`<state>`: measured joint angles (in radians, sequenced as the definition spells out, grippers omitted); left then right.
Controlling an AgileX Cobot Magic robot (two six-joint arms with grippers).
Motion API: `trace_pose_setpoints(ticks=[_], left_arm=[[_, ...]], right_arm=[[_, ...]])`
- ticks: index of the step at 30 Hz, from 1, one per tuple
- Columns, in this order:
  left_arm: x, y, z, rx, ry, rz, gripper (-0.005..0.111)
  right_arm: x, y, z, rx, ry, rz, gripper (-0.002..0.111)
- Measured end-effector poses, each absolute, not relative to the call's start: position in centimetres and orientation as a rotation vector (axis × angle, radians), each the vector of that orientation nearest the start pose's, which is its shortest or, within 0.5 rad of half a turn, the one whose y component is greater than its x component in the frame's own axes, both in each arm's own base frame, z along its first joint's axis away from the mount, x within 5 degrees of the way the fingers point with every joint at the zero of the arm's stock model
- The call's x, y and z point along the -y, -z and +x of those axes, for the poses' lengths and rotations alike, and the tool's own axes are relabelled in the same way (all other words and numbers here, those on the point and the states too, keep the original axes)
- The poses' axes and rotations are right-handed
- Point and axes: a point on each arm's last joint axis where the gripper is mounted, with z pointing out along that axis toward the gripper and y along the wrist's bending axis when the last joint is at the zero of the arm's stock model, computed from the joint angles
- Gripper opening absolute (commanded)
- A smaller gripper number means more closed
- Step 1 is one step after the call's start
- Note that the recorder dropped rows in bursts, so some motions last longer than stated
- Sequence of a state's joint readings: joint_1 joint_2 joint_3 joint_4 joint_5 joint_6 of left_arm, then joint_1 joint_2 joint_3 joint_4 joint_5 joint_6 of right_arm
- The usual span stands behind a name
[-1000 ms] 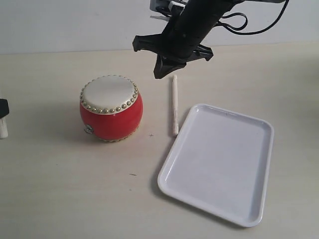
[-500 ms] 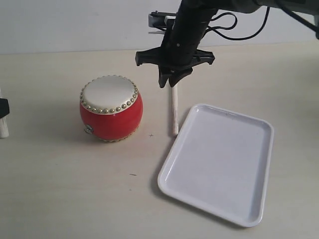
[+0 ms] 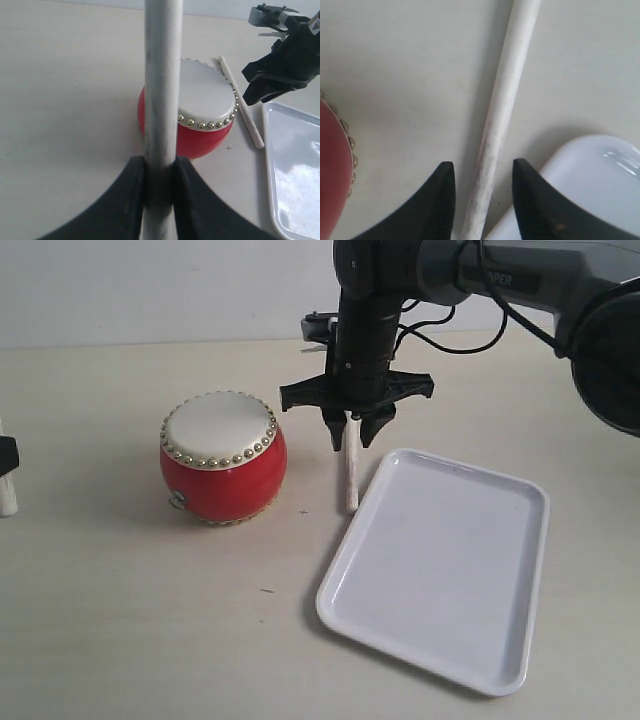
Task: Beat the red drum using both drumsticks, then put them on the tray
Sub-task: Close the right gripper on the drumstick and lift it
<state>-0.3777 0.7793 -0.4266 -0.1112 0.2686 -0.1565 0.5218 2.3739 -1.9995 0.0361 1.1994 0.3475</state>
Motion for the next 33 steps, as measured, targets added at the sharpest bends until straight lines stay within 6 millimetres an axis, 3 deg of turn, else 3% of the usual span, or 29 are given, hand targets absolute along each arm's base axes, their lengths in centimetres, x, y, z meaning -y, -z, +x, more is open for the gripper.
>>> trace_pose_setpoints(ticks=[9,24,33], left_arm=[[5.9,-25.8,14.1,-2.126,0.415,0.138,0.0],[5.9,-25.9,14.1,-2.121,0.422,0.131,0.0],[5.9,-25.9,14.1,-2.122,0.426,0.126,0.0]], right_arm=[[-24.6,-14.8,41.8,-3.089,-0.126,-0.175,0.038],[-24.7,-12.5,41.6,-3.159,-0.116,-0.13,0.038],[-24.7,-12.4,41.6,-3.164,-0.113,-0.12,0.038]])
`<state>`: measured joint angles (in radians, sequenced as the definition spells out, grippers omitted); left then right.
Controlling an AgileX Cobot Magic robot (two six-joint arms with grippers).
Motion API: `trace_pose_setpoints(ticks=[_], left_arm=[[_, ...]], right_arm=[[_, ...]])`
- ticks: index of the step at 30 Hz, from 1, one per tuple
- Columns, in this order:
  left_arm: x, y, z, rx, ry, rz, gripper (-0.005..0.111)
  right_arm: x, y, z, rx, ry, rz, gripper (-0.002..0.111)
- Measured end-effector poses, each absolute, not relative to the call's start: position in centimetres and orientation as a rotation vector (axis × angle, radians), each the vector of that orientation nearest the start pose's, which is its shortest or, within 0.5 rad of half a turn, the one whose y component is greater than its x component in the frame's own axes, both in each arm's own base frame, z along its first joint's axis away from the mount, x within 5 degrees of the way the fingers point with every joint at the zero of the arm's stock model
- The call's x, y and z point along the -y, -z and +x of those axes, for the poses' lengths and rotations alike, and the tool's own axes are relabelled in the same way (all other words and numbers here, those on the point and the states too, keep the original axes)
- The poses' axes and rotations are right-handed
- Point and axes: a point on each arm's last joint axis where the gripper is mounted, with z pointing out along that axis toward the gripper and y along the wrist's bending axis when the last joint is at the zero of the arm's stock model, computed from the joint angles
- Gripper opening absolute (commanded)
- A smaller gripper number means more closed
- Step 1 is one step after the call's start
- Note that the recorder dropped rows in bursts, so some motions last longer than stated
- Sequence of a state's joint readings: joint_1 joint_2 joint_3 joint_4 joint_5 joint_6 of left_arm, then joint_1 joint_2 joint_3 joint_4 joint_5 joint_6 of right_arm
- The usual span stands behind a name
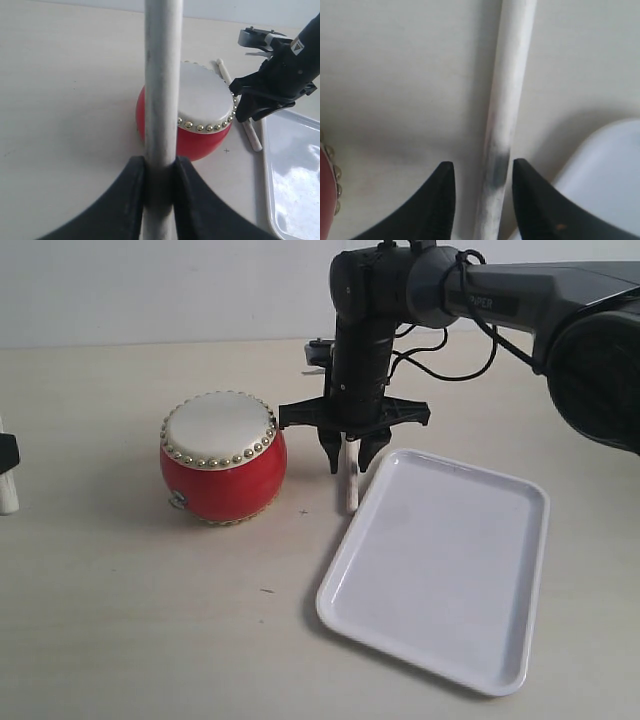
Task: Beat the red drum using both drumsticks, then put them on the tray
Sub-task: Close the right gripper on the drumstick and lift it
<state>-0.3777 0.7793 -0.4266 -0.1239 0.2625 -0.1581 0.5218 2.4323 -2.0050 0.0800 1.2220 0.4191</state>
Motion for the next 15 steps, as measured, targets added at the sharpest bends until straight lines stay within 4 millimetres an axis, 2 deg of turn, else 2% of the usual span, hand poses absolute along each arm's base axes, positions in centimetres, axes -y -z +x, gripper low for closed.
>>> trace_pose_setpoints(ticks=[15], left_arm=[[5.9,-25.88,14.08,-2.12,0.427,0.125,0.0]], right_arm=[[-24.71,-11.84,41.61,-3.174,-0.104,-0.115,0.038]])
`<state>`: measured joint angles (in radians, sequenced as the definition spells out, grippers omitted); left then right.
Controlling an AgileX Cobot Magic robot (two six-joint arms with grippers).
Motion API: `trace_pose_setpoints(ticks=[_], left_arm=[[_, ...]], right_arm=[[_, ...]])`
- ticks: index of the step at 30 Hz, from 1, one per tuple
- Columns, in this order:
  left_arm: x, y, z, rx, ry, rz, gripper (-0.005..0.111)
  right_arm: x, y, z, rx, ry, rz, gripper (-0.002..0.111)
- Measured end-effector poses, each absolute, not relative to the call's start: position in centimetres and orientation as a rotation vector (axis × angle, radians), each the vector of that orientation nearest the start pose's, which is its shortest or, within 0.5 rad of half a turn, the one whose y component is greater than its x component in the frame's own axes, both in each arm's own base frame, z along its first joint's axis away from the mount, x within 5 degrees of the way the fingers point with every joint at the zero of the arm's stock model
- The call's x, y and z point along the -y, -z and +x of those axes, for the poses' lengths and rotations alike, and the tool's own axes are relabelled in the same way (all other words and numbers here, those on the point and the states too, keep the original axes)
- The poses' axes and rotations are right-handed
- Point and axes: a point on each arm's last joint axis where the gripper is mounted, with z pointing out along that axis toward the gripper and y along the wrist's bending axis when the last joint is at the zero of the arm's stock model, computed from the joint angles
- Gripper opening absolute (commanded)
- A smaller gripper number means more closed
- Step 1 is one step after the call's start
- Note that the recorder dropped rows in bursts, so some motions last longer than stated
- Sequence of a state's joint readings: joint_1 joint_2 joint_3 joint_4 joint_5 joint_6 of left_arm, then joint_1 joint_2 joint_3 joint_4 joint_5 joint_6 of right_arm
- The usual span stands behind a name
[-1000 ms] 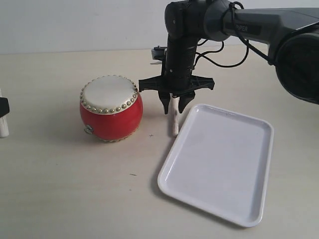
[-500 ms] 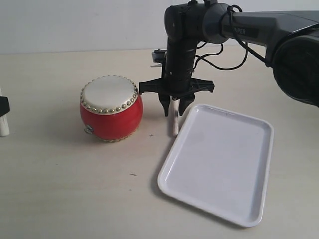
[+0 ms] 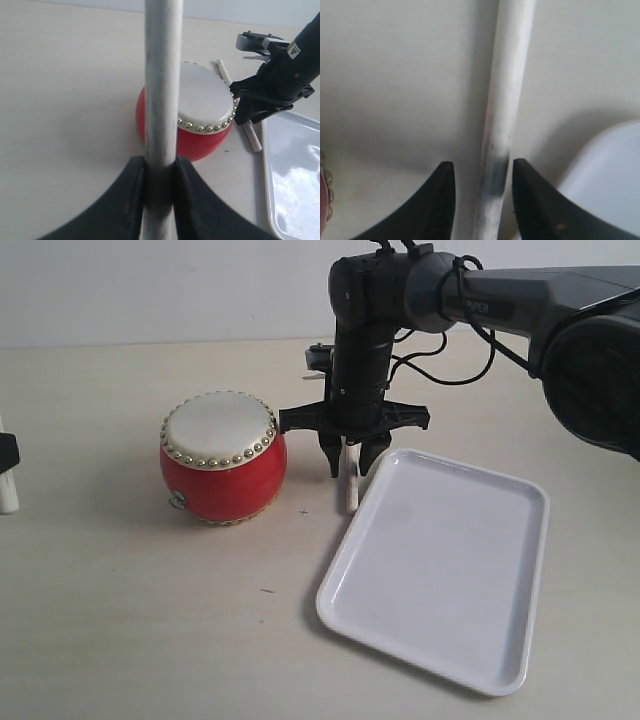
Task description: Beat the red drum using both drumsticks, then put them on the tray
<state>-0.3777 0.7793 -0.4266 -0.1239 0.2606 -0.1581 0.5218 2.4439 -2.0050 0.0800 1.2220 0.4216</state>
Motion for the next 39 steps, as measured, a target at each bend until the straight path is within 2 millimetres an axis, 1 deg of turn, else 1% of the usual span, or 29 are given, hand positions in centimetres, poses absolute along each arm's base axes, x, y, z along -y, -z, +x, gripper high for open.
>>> trace_pose_setpoints(ticks=[7,14,17,19,20,23,25,26,28,30,31,33,34,35,36,38,39], left_arm=[[5.9,-25.9,14.1,-2.12,0.427,0.125,0.0],[5.9,-25.9,14.1,-2.12,0.427,0.125,0.0],[5.9,-25.9,14.1,-2.12,0.427,0.125,0.0],[5.9,-25.9,14.1,-2.118,0.427,0.125,0.0],[5.9,-25.9,14.1,-2.118,0.427,0.125,0.0],[5.9,-25.9,14.1,-2.116,0.427,0.125,0.0],[5.9,-25.9,14.1,-2.119,0.427,0.125,0.0],[5.9,-25.9,14.1,-2.121,0.421,0.135,0.0],[6.0,-26.6,14.1,-2.142,0.392,0.198,0.0],[6.3,-28.3,14.8,-2.165,0.357,0.27,0.0],[6.5,-29.3,15.3,-2.17,0.343,0.298,0.0],[7.0,-30.4,16.4,-2.235,0.295,0.389,0.0],[7.2,-30.5,16.7,-2.262,0.281,0.419,0.0],[7.5,-30.1,17.5,-2.341,0.249,0.483,0.0],[7.8,-29.2,18.1,-2.419,0.23,0.524,0.0],[8.1,-27.7,18.9,-2.522,0.203,0.573,0.0],[8.2,-27.2,19.1,-2.555,0.197,0.586,0.0]], right_arm=[[-24.7,-11.2,41.6,-3.187,-0.094,-0.108,0.037],[-24.7,-11.2,41.6,-3.185,-0.097,-0.101,0.028],[-24.8,-11.2,41.7,-3.178,-0.101,-0.099,0.02],[-24.8,-11.2,41.7,-3.176,-0.103,-0.093,0.01],[-24.8,-11.2,41.7,-3.177,-0.103,-0.089,0.001],[-24.8,-11.0,41.7,-3.179,-0.101,-0.076,0.0],[-24.8,-11.4,41.7,-3.17,-0.108,-0.072,0.0],[-24.8,-12.1,41.7,-3.157,-0.116,-0.07,0.0],[-24.6,-15.7,41.7,-3.076,-0.142,-0.12,0.0],[-24.1,-20.2,41.3,-2.976,-0.164,-0.237,0.0],[-23.9,-21.9,41.1,-2.934,-0.167,-0.288,0.0],[-23.2,-25.9,40.3,-2.831,-0.169,-0.411,0.0],[-23.0,-27.2,39.9,-2.798,-0.177,-0.442,0.0],[-22.7,-29.6,39.0,-2.745,-0.211,-0.486,0.0],[-22.6,-31.3,38.0,-2.708,-0.236,-0.514,0.0],[-22.0,-33.2,36.5,-2.677,-0.265,-0.541,0.0],[-21.6,-33.5,35.8,-2.676,-0.267,-0.554,0.0]])
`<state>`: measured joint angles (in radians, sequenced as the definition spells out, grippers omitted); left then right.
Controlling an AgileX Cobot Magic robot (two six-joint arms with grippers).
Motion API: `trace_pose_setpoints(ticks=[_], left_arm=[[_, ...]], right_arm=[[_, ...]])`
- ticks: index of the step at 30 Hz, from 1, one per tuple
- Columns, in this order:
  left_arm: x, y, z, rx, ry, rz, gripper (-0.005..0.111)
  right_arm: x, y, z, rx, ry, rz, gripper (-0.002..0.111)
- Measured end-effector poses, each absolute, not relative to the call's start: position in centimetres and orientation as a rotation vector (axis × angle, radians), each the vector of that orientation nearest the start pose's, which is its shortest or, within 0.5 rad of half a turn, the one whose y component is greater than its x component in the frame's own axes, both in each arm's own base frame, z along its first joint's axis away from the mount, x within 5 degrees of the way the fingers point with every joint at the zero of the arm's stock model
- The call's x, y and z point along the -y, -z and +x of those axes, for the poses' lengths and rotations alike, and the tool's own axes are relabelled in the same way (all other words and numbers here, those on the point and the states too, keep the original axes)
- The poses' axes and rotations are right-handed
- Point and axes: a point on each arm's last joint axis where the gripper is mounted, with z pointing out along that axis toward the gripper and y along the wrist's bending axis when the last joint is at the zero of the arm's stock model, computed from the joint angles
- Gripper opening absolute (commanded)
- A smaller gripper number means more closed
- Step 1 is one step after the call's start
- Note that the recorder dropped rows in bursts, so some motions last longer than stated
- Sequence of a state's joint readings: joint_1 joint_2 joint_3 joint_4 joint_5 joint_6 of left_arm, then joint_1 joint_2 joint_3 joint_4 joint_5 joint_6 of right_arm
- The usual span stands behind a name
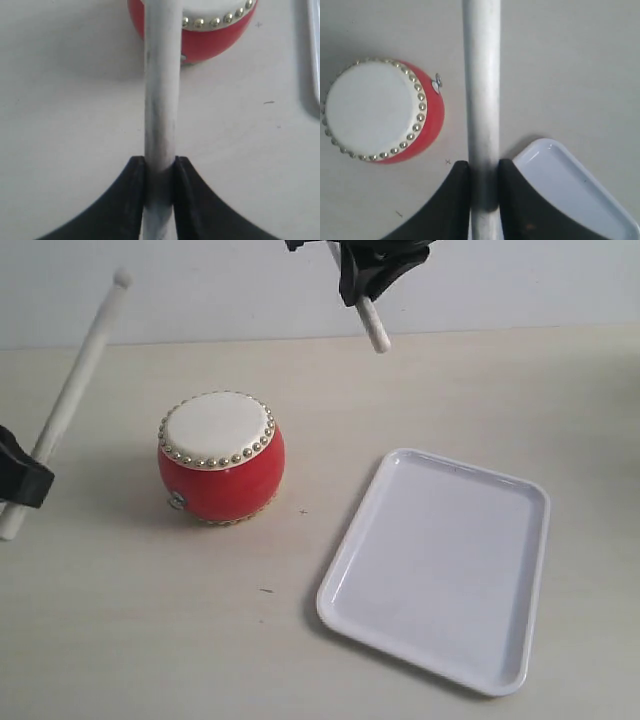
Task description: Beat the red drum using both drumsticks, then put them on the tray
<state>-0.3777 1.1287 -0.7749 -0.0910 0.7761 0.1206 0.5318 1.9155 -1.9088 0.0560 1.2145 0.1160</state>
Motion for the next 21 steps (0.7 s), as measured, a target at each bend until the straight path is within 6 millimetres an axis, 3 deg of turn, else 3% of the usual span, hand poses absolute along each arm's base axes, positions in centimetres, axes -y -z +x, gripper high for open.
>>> trace_pose_setpoints(ticks=[2,3,9,15,21], left_arm=[[8.2,-26.6,19.3,-2.586,0.183,0.602,0.0],[8.2,-26.6,19.3,-2.585,0.173,0.613,0.0],[8.2,-26.1,19.2,-2.644,0.167,0.618,0.0],[9.2,-23.5,20.4,-2.865,0.208,0.694,0.0],[9.5,-22.5,20.8,-2.926,0.229,0.705,0.0]], right_arm=[[-20.8,-33.0,34.4,-2.714,-0.246,-0.591,0.0],[-20.4,-31.8,33.2,-2.768,-0.257,-0.622,0.0],[-20.1,-28.9,30.1,-2.889,-0.361,-0.76,0.0],[-22.0,-28.3,28.0,-2.867,-0.305,-0.927,0.0],[-23.9,-28.2,26.4,-2.843,-0.31,-1.028,0.0]])
